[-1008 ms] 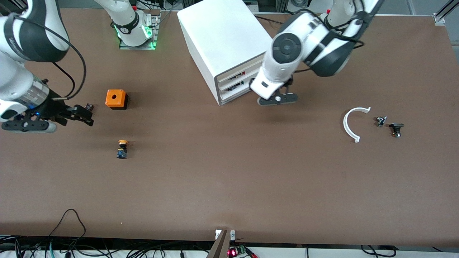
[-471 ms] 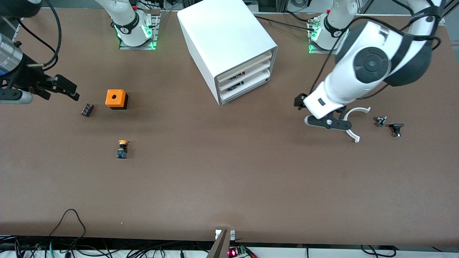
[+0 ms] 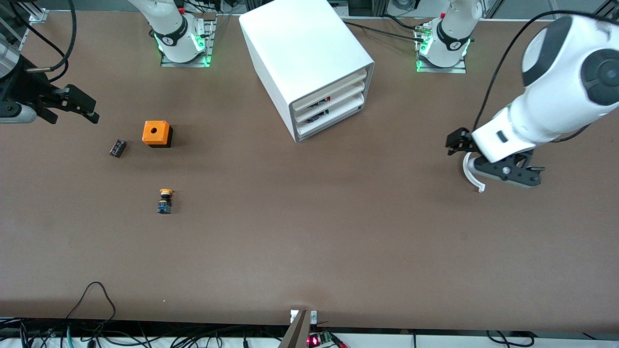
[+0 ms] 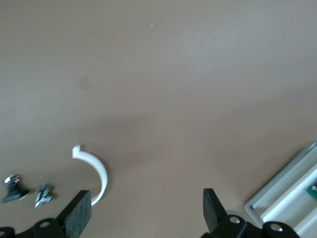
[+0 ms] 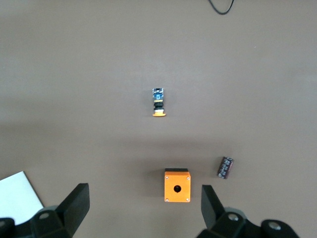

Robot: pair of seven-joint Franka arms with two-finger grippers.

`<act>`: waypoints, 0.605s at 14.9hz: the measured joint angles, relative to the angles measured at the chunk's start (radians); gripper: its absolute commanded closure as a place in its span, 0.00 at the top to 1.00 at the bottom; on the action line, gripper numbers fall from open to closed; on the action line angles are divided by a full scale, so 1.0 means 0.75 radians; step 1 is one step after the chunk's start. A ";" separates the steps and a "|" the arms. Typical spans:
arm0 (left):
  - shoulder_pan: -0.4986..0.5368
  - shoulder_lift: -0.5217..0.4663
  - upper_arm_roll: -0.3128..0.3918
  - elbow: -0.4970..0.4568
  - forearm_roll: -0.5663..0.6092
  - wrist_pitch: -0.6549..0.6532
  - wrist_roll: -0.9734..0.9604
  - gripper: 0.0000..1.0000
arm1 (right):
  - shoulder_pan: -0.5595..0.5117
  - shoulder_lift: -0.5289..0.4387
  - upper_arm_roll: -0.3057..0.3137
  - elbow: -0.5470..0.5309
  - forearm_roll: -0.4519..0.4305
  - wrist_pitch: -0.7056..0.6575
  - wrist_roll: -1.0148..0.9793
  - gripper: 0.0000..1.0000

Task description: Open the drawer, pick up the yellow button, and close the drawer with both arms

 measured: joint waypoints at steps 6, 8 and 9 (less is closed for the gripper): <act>0.003 -0.047 -0.010 0.019 -0.001 -0.051 0.016 0.99 | 0.000 0.042 0.006 0.063 -0.015 0.000 -0.001 1.00; 0.005 -0.050 -0.007 0.021 -0.001 -0.051 0.041 0.99 | 0.000 0.053 0.006 0.064 -0.016 0.001 -0.001 1.00; 0.007 -0.052 -0.006 0.021 -0.001 -0.051 0.051 0.99 | 0.000 0.060 0.006 0.067 -0.016 0.003 -0.001 1.00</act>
